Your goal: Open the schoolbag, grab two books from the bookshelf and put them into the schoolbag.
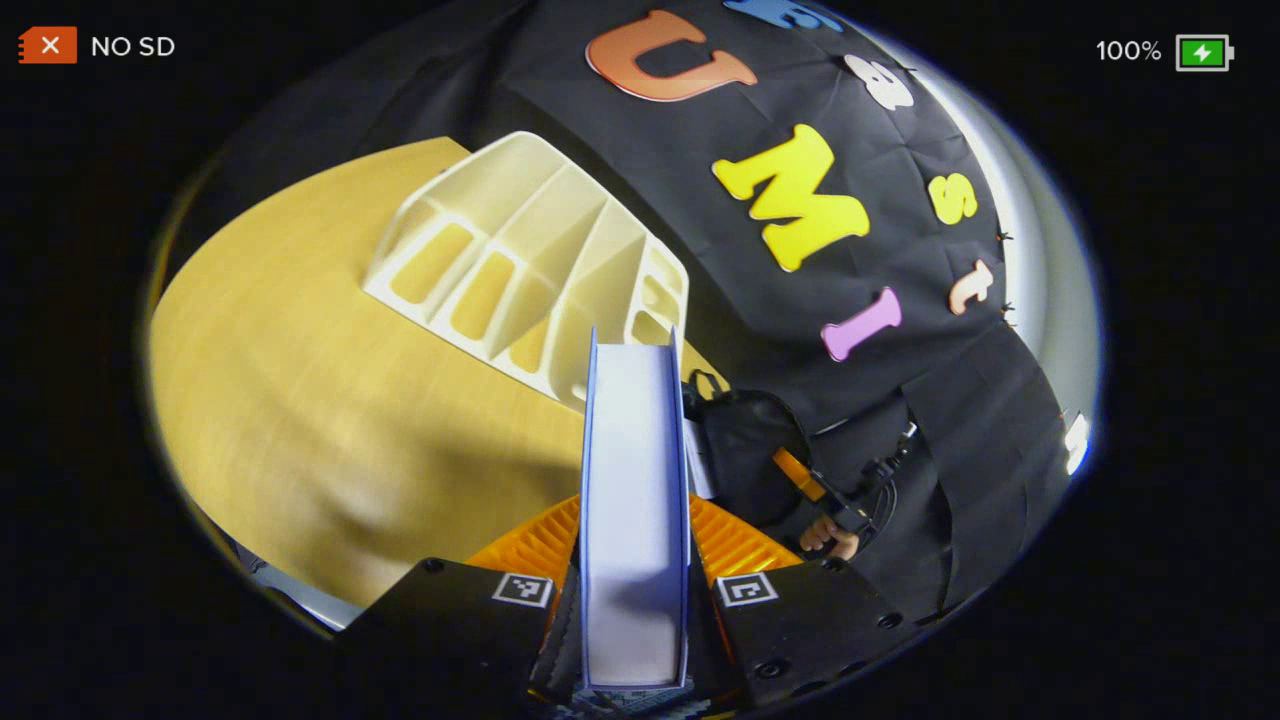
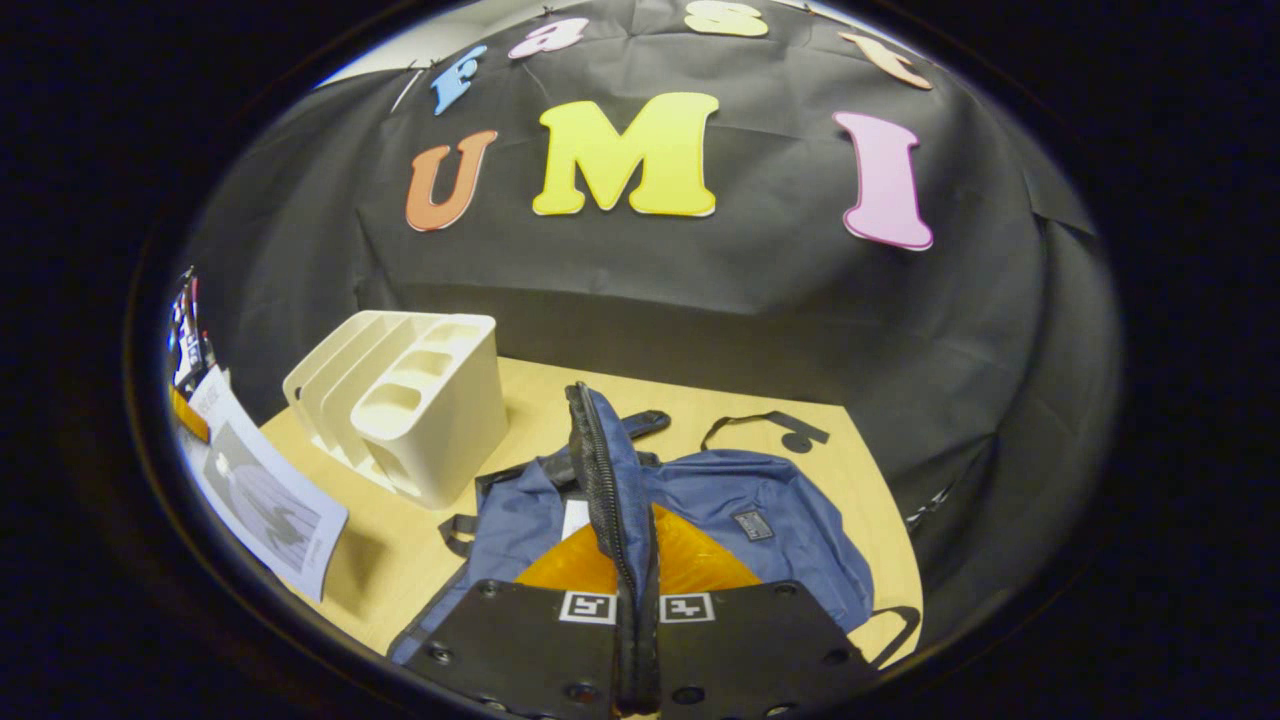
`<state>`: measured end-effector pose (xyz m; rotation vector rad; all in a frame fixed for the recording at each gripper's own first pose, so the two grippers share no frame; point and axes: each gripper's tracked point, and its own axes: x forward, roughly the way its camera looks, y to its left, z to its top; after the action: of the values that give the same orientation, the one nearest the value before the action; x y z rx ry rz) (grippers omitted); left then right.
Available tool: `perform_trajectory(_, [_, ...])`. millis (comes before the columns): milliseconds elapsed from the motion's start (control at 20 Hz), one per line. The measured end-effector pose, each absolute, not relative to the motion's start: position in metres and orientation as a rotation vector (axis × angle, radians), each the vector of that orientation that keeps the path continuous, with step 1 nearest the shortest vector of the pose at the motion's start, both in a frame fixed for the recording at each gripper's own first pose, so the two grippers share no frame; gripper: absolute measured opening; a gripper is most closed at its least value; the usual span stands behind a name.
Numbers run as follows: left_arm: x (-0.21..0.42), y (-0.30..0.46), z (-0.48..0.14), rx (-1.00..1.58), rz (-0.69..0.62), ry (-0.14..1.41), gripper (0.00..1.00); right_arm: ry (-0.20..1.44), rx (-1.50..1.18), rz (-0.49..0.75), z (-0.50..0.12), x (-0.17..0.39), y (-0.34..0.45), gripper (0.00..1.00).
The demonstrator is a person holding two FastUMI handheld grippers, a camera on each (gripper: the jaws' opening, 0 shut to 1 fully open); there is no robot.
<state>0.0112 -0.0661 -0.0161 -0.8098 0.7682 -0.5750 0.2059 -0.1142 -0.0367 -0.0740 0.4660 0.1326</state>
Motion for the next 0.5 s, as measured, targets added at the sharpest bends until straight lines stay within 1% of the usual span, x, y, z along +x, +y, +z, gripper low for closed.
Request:
perform_trajectory(200, [0.023,-0.108,-0.010,-0.888,-0.703,0.733,0.46,0.458,-0.081,0.092,-0.019,0.211,-0.123,0.01])
perform_trajectory(350, [0.041,-0.126,-0.003,-0.967,-0.727,0.687,0.45,0.450,-0.098,0.077,-0.003,0.214,-0.126,0.01])
perform_trajectory(500, [0.066,-0.146,-0.001,-0.982,-0.725,0.632,0.45,0.445,-0.120,0.077,0.010,0.216,-0.125,0.01])
